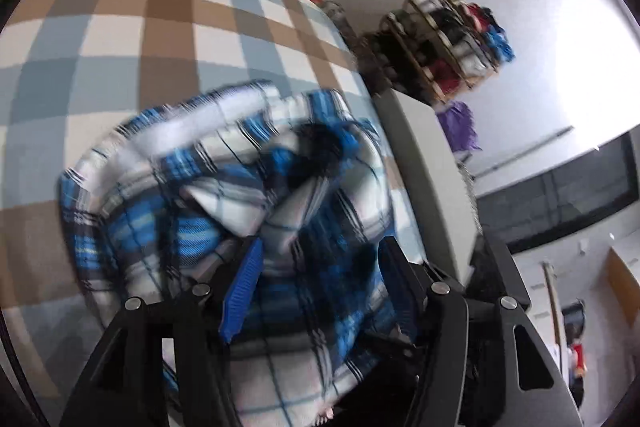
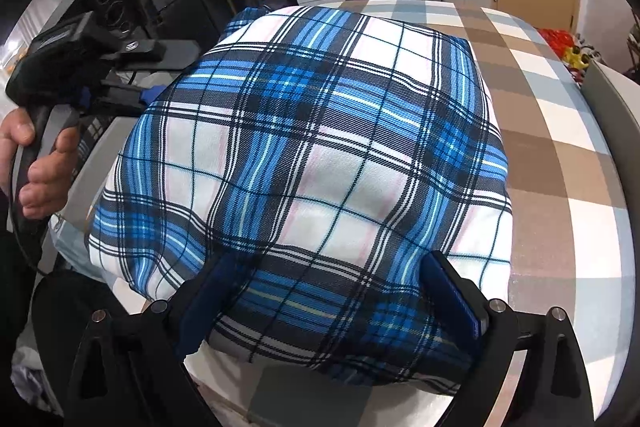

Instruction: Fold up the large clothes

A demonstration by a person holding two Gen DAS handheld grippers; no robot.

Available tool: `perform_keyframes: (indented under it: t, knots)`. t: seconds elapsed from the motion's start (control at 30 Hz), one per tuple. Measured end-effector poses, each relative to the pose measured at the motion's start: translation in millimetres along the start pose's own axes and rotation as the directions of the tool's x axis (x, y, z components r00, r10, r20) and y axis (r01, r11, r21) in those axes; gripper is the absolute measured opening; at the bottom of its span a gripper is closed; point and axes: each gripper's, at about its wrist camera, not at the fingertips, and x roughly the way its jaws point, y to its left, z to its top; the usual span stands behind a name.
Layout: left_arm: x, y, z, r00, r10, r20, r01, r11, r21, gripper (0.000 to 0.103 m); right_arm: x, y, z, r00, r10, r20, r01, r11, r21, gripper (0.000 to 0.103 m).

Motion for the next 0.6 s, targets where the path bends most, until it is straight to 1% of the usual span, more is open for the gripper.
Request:
perform_keyframes:
  t: [0.07,0.13,0.17,0.23,0.3,0.37,0.4,0.43,0.47,0.5,0.6]
  knots:
    - [-11,3,6,1.000,-0.019,0.019,0.020,0.999,-0.028,0.054,-1,-1,-1,1.000,0.006,0.000,-0.006,1.000,0.002,0.098]
    - [-16,-4,11,0.999,-0.028,0.029,0.028,1.000,-0.004,0.054,-2,-1,-2,1.000,0.010,-0.002,-0.010,1.000,0.000,0.097]
    - [-15,-10,12,0.999,-0.017,0.028,0.016,1.000,0.024,0.054,-2,-1,-2,1.000,0.012,-0.002,-0.012,1.000,-0.001,0.097]
    - [-2,-20,15,1.000,0.017,-0.009,-0.016,0.997,0.071,0.054,-3,-1,-2,1.000,0.015,-0.003,-0.015,1.000,-0.001,0.097]
    - [17,-25,19,0.995,0.078,-0.067,-0.071,0.992,0.107,0.054,-3,-1,-2,1.000,0.016,-0.003,-0.016,1.000,-0.001,0.097]
    - [30,-26,25,0.988,0.121,-0.090,-0.110,0.986,0.126,0.053,-3,-1,-1,1.000,0.016,-0.003,-0.016,1.000,0.000,0.097]
    - [33,-25,28,0.988,0.127,-0.093,-0.114,0.985,0.127,0.048,-3,-1,-1,1.000,0.017,-0.003,-0.017,1.000,0.000,0.097]
    - [32,-24,30,0.988,0.122,-0.093,-0.110,0.986,0.122,0.027,-3,-1,-1,1.000,0.017,-0.002,-0.017,1.000,0.001,0.097]
    - [33,-22,32,0.990,0.100,-0.103,-0.089,0.990,0.110,0.005,-3,-1,-1,1.000,0.019,-0.001,-0.019,1.000,0.002,0.097]
    - [33,-17,34,0.992,0.068,-0.110,-0.058,0.994,0.091,0.004,-3,-2,-1,1.000,0.022,-0.001,-0.022,1.000,0.003,0.097]
    - [22,-9,31,0.994,0.011,-0.111,-0.003,0.998,0.070,0.002,-3,-2,-1,1.000,0.029,-0.002,-0.029,1.000,0.001,0.097]
